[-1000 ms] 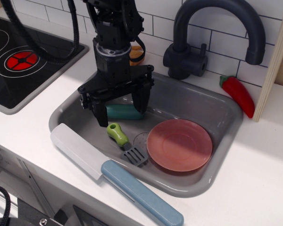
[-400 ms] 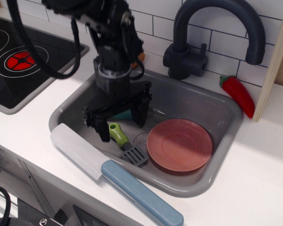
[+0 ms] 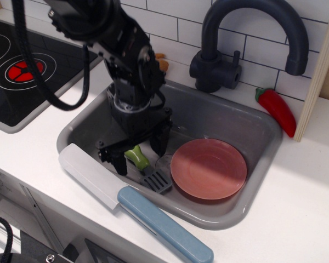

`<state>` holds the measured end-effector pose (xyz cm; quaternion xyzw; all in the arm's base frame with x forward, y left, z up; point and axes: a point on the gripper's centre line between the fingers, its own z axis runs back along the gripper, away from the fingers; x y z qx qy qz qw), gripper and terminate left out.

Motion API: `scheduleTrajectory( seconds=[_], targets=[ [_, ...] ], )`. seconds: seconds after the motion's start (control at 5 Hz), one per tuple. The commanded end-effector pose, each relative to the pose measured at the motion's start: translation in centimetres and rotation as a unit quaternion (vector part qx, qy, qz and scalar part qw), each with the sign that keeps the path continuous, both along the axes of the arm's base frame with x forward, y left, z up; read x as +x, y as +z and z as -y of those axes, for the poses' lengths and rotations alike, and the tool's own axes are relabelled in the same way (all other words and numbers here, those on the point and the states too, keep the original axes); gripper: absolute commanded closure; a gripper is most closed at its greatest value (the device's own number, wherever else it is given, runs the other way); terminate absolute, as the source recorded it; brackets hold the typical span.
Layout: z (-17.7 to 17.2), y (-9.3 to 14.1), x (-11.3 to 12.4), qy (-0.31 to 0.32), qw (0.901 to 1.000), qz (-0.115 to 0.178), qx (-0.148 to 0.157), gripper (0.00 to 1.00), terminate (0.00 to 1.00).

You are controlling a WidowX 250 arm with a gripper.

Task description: Put spatula on plate sink

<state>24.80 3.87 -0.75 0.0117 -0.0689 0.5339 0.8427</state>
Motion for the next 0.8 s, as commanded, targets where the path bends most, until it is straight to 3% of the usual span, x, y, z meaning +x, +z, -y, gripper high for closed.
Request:
scheduleTrajectory(
  seconds=[0.0, 0.2, 0.6],
  targets=[
    [0.16, -0.57, 0.22, 0.008, 0.9996, 0.025, 0.008, 0.0, 0.0],
    [0.49, -0.81, 0.28, 0.008, 0.9996, 0.026, 0.008, 1.0, 0.0],
    [0.15, 0.16, -0.13, 0.008, 0.9999, 0.012, 0.008, 1.0, 0.0]
  ],
)
